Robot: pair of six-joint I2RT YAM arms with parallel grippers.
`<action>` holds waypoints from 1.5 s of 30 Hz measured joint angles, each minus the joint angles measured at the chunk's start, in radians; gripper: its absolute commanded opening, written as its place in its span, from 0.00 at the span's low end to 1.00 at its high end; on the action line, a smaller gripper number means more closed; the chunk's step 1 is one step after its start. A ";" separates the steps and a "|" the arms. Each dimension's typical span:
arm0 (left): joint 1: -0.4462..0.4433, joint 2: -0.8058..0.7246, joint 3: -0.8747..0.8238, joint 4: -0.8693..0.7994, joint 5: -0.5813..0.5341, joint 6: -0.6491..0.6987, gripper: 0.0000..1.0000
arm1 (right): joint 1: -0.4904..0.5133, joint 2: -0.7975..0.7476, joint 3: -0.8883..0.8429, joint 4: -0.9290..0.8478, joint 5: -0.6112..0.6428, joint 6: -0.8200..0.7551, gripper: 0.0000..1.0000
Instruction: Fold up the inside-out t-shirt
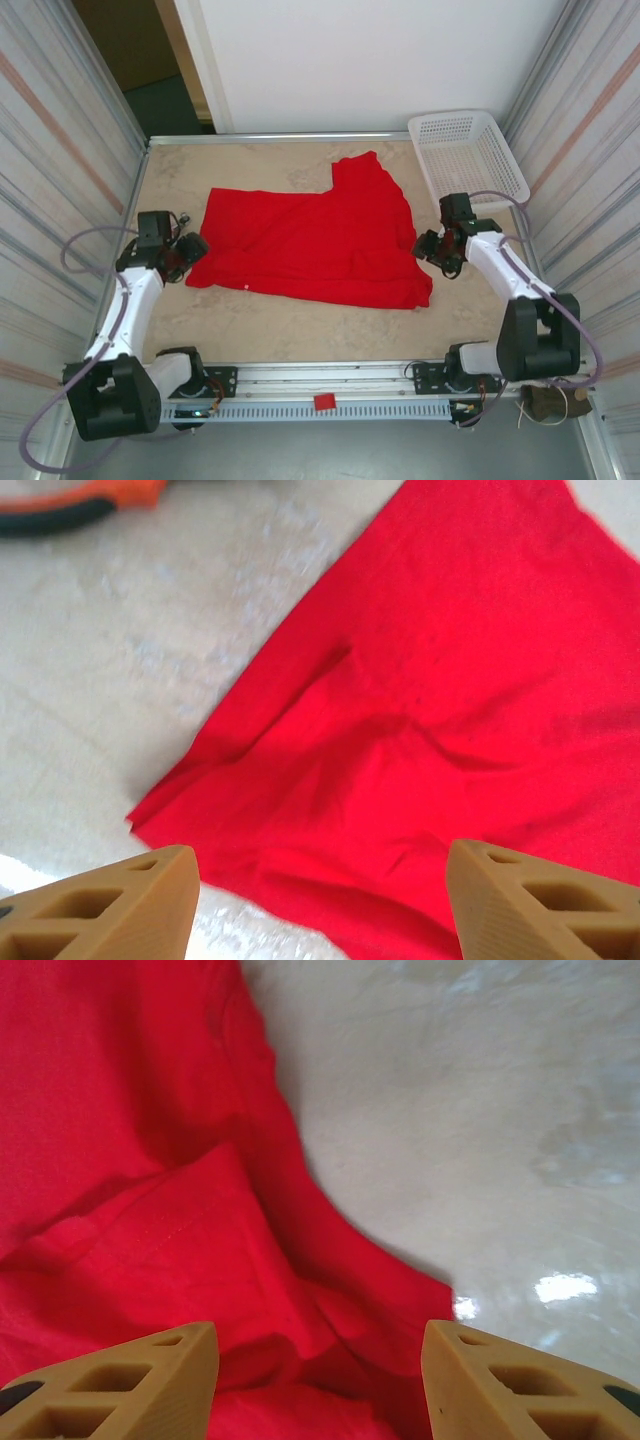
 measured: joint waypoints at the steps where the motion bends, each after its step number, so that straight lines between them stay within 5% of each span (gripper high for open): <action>1: 0.000 0.032 0.024 0.011 0.000 0.012 0.66 | 0.006 0.026 0.001 0.015 -0.018 -0.007 0.53; 10: 0.000 0.441 0.248 0.060 0.051 0.123 0.65 | 0.085 0.238 0.129 0.096 -0.071 -0.064 0.50; 18: -0.051 0.553 0.259 0.071 0.051 0.140 0.65 | 0.114 0.362 0.182 0.133 -0.070 -0.086 0.41; 23: -0.071 0.555 0.213 0.101 0.045 0.132 0.65 | 0.116 0.363 0.177 0.142 -0.068 -0.104 0.00; 33: -0.070 0.569 0.175 0.112 -0.020 0.094 0.65 | 0.086 0.359 0.205 0.138 -0.066 -0.104 0.00; 34: -0.068 0.568 0.174 0.113 -0.026 0.091 0.65 | 0.084 0.359 0.215 0.136 -0.066 -0.104 0.02; 36: -0.066 0.561 0.174 0.112 -0.037 0.087 0.65 | 0.078 0.359 0.246 0.129 -0.068 -0.105 0.33; 37: -0.064 0.557 0.175 0.112 -0.042 0.087 0.65 | 0.077 0.359 0.261 0.125 -0.070 -0.105 0.40; 45: -0.059 0.536 0.374 0.064 -0.059 0.132 0.68 | 0.066 0.397 0.550 0.057 -0.073 -0.112 0.51</action>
